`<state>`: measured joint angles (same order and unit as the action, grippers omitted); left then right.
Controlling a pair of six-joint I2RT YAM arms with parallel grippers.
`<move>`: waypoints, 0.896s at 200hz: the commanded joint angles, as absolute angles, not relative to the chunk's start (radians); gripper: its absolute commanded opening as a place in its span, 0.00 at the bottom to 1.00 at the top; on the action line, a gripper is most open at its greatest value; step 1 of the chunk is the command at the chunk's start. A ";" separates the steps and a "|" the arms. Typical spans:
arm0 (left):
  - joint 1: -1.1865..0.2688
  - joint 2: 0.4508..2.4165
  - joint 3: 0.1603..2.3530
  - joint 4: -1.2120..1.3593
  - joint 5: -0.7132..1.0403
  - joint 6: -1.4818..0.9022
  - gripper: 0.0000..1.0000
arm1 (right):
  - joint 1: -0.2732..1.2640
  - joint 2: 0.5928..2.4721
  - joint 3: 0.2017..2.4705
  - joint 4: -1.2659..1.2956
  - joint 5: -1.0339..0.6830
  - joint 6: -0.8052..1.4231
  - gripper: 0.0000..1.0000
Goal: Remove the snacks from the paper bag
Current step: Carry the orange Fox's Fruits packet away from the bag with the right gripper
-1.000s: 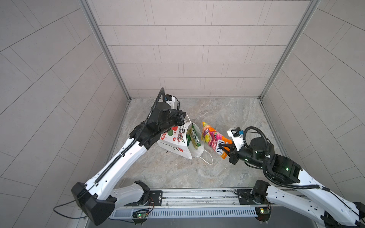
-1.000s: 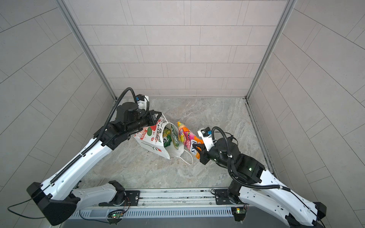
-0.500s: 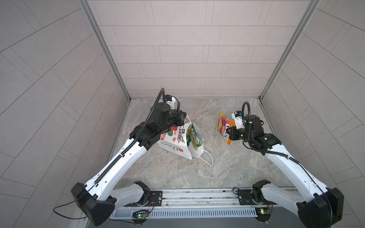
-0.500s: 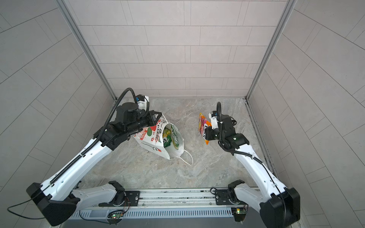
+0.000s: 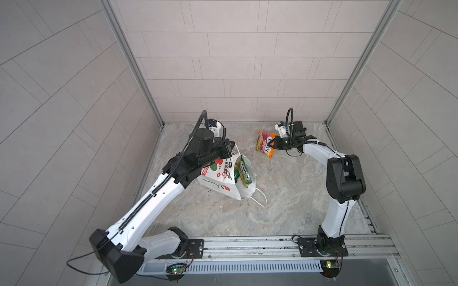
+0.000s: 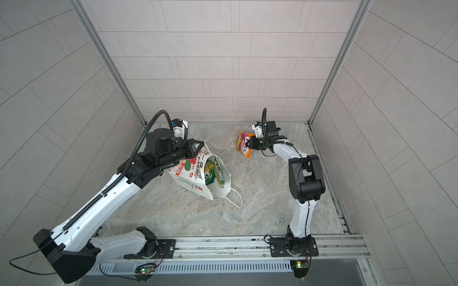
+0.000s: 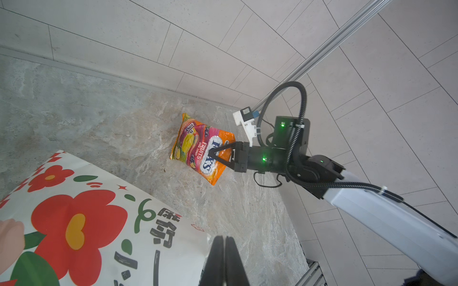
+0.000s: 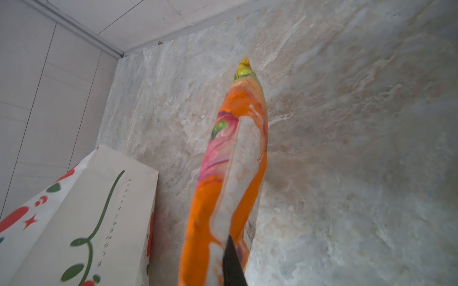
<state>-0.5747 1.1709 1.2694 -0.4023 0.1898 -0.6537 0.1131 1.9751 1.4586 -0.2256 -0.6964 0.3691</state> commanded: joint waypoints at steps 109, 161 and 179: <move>-0.572 1.150 1.300 -0.368 0.193 -0.643 0.00 | 0.016 2.349 1.935 -0.651 -0.651 0.238 0.00; -0.573 1.150 1.297 -0.364 0.202 -0.641 0.00 | -0.016 2.279 1.912 -0.723 -0.527 0.204 0.52; -0.573 1.153 1.293 -0.360 0.204 -0.643 0.00 | -0.018 2.215 1.884 -0.736 -0.497 0.198 0.73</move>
<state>-0.5747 1.1709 1.2694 -0.4023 0.2024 -0.6544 -0.0101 2.3386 1.9087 -0.6662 -0.5793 0.2298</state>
